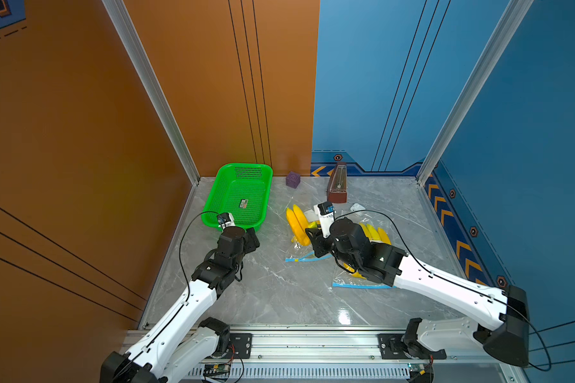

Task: Open the zip-top bag and take out the banana
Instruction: Place the banana in the basket.

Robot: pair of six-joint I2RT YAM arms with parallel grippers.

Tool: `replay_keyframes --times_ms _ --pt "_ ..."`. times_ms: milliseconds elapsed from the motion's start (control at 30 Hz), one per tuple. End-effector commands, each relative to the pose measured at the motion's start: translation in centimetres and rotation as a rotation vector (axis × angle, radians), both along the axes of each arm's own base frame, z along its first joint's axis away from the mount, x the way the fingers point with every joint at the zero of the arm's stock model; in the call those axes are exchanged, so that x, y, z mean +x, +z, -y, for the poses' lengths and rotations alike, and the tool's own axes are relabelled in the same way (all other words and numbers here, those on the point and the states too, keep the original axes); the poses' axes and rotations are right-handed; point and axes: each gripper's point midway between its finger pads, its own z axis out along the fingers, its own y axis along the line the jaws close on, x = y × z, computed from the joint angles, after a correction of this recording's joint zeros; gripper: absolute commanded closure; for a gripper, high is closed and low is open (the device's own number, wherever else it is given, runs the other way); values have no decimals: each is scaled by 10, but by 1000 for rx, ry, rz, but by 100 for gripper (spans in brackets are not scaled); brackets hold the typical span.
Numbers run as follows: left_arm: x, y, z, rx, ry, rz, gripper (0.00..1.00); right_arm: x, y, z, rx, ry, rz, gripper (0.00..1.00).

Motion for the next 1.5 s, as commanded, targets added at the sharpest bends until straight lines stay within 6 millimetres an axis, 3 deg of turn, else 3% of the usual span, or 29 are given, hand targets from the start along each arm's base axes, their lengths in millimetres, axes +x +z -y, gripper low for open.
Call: replay_keyframes --times_ms 0,200,367,467,633,700,900,1033,1133,1267,1333,1467 --pt "-24 -5 -27 46 93 -21 20 31 32 -40 91 25 93 78" --pt "-46 3 -47 40 156 27 20 87 21 -105 129 15 74 78" --pt "-55 7 -55 52 182 47 20 130 1 -140 168 -40 52 77" --pt "-58 4 -56 58 180 42 20 150 -21 -159 183 -65 28 77" --pt "-59 -3 -56 57 178 31 19 171 -39 -191 202 -69 18 77" --pt "-60 -5 -57 59 180 30 19 179 -55 -201 193 -80 -1 77" --pt "-64 -4 -60 46 183 51 19 190 -102 -214 151 -123 -27 70" --pt "-67 -1 -63 38 196 72 20 190 -120 -220 148 -112 -48 66" --pt "-67 -2 -62 35 192 70 19 190 -123 -221 148 -109 -55 59" --pt "-66 -4 -61 35 191 64 19 186 -114 -222 161 -92 -64 47" --pt "-66 -5 -60 32 183 59 19 183 -104 -220 168 -91 -75 40" --pt "-63 0 -53 27 141 62 19 172 -67 -212 165 -61 -73 36"
